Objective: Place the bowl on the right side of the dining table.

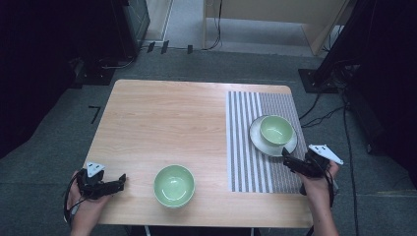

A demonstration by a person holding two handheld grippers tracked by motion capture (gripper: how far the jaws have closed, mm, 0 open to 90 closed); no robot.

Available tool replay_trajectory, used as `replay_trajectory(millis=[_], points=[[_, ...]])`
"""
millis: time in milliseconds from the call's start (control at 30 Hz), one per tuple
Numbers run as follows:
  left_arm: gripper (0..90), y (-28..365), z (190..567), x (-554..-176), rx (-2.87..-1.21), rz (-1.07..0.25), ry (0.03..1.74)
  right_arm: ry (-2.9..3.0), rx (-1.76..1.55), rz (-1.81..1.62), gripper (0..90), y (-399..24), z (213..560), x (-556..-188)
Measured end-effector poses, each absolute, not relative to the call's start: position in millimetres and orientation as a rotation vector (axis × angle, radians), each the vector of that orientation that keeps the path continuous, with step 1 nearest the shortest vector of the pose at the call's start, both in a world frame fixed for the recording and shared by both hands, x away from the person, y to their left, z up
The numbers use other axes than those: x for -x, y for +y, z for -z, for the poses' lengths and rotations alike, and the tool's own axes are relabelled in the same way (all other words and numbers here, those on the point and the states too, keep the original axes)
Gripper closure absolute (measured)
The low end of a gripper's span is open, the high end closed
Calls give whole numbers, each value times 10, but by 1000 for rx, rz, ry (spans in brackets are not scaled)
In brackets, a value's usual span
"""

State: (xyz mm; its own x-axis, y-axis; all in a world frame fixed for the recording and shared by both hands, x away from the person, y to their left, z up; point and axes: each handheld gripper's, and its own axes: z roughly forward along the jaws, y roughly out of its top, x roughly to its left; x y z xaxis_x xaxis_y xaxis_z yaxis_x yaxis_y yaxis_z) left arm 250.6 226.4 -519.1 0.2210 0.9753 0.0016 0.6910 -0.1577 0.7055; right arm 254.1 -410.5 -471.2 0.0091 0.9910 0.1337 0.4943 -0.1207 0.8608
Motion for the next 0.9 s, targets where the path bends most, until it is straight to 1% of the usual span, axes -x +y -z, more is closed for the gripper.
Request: replay_trajectory(millis=[900], points=[[0, 2264, 5191, -2506, -1920, -634, 1532, 1574, -1707, -975, 0, -4177, 4942, -2324]])
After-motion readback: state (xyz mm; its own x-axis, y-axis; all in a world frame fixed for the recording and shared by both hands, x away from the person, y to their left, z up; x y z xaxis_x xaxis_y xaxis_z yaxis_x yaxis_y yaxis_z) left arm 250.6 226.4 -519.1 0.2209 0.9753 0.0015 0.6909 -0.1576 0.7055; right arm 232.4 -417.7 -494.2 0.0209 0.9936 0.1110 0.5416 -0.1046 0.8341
